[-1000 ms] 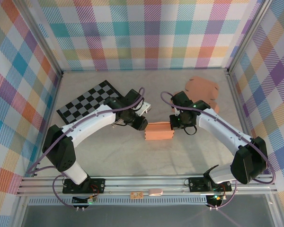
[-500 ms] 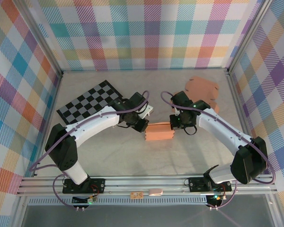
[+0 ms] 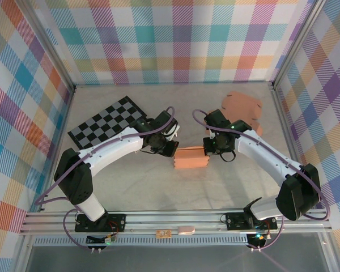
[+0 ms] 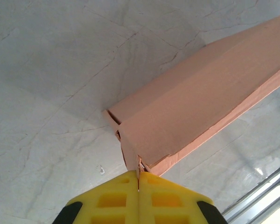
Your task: Fold the paper box
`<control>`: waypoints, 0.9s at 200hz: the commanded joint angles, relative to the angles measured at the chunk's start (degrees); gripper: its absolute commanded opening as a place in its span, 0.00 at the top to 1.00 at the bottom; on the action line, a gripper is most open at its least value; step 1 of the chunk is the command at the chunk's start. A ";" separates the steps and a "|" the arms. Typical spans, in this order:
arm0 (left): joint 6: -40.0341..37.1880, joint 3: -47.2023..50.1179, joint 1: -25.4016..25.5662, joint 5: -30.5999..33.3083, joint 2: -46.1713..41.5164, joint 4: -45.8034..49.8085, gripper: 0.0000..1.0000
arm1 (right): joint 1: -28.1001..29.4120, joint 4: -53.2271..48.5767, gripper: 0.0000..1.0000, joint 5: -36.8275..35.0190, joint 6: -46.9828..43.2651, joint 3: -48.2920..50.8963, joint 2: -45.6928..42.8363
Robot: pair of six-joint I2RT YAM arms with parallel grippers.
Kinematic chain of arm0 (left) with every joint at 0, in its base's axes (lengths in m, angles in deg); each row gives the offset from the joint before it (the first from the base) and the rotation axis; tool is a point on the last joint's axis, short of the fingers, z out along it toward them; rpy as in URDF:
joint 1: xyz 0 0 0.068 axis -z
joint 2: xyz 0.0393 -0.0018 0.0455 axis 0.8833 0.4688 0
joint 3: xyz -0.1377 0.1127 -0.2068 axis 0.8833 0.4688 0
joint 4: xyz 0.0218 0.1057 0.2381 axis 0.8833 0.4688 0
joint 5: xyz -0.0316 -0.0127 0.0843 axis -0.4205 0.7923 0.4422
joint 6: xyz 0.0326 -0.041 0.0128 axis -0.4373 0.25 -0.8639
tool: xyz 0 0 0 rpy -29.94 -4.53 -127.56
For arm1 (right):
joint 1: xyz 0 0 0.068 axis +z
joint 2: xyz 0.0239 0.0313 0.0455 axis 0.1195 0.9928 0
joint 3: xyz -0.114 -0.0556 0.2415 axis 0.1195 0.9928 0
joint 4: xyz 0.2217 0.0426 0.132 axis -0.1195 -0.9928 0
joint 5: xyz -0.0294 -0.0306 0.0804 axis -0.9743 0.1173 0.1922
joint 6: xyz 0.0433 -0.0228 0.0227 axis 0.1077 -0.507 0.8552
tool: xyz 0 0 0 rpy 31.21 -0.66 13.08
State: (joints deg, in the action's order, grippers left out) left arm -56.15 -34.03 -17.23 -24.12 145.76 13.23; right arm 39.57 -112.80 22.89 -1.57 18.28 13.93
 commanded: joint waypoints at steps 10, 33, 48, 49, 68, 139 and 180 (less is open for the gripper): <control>6.06 -1.93 0.39 -1.42 0.56 0.89 0.99 | 0.51 -1.33 0.98 -0.90 1.42 -0.93 0.83; 9.07 -2.81 0.41 -1.83 0.77 1.18 1.00 | 0.67 -1.52 0.98 -1.26 1.75 -1.02 0.83; 10.86 -3.48 0.34 -2.14 1.15 1.62 1.00 | 0.67 -1.68 0.98 -1.60 1.97 -1.02 0.83; 10.96 -3.50 0.35 -2.22 1.16 1.67 1.00 | 0.64 -1.69 0.98 -1.60 1.98 -1.02 0.83; 12.91 -4.10 0.40 -2.98 1.95 2.19 1.00 | 0.61 -1.87 0.98 -1.78 2.09 -0.93 0.79; 18.00 -5.59 0.31 -4.68 3.36 2.51 1.00 | 0.65 -1.96 0.98 -1.90 2.34 -1.11 0.65; 20.21 -7.32 0.29 -5.20 4.33 2.94 1.00 | 0.61 -1.97 0.98 -2.01 2.51 -1.25 0.73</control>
State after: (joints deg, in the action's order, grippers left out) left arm -38.16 -38.82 -17.23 -27.12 148.90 15.06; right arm 39.68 -113.32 20.53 0.14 18.17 14.01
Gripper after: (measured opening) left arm 0.048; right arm 0.058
